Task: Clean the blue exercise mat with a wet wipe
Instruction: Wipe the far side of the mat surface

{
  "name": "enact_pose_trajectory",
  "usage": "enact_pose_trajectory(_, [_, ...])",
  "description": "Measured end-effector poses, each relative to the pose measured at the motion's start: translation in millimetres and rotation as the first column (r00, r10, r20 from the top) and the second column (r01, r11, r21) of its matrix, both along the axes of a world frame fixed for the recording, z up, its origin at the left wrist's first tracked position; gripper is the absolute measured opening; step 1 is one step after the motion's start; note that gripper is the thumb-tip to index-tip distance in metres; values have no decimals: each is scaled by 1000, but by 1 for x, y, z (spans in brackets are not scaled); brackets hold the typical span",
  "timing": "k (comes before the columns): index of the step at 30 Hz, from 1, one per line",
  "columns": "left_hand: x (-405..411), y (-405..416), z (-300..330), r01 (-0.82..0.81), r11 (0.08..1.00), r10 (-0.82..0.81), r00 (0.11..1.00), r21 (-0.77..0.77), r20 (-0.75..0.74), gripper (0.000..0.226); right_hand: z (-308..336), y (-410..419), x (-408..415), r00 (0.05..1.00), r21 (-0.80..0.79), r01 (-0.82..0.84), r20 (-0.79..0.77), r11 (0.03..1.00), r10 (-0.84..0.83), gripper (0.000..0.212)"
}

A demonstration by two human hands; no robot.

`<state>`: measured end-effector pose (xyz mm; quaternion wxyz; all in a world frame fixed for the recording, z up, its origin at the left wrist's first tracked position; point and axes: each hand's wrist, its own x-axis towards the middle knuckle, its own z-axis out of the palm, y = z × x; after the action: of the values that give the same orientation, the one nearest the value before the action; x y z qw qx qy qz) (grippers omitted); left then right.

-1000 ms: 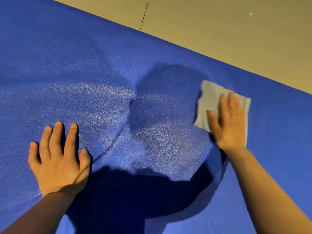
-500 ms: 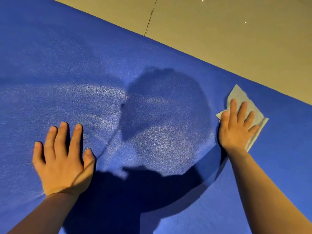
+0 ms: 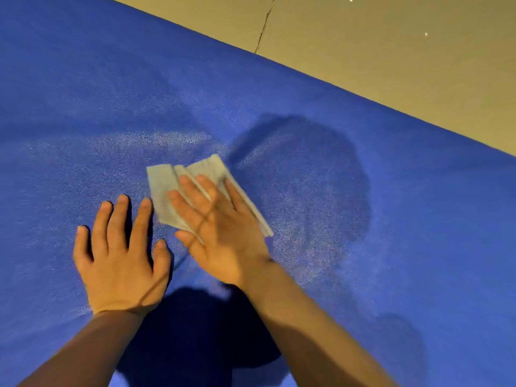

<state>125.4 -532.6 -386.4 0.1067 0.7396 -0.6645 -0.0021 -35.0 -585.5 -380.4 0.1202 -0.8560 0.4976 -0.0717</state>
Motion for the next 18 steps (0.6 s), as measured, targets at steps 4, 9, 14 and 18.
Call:
enact_pose_trajectory(4, [-1,0,1,-7,1000,7,1000,4,-30,60,-4,1,-89,918,-27,393,-47,919,-394,62])
enact_pose_trajectory(9, [1,0,0,10,1000,-9,999,19,-51,60,1,46,-218,608,-3,790,-132,613,-783,66])
enact_pose_trajectory(14, [0,0,4,-9,999,14,994,46,-112,63,-4,79,-194,514,-21,854,-134,521,-847,79])
enact_pose_trajectory(18, [-4,-2,7,10,998,-1,991,64,-134,63,3,99,-66,745,60,661,63,748,-664,60])
